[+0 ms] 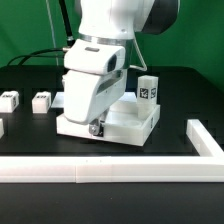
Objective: Assemble square table
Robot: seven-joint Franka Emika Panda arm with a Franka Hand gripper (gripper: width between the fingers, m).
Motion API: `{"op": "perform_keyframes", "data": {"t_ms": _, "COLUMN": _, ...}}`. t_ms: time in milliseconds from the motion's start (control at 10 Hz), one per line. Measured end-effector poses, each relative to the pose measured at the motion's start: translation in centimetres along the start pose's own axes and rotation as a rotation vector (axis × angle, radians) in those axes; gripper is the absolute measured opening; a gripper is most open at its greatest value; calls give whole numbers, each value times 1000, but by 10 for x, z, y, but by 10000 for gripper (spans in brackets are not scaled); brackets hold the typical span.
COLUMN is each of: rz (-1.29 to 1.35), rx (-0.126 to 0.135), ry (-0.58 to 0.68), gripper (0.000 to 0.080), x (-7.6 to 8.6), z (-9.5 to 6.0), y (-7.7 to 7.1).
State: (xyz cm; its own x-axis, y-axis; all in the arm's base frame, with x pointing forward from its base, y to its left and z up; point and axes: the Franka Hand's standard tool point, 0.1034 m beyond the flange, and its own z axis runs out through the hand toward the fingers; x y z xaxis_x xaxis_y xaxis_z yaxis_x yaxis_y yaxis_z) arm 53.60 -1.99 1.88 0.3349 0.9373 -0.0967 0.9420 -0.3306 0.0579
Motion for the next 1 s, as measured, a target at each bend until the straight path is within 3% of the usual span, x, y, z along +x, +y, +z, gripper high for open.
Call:
{"op": "perform_keyframes", "data": {"t_ms": 400, "rz": -155, "rx": 43, "ry": -26, "gripper": 62, "x": 37, "z": -2, "y": 15}}
{"op": "perform_keyframes", "data": {"t_ms": 1000, "rz": -145, "rx": 41, "ry": -27, "gripper": 60, "x": 33, "z": 1, "y": 15}}
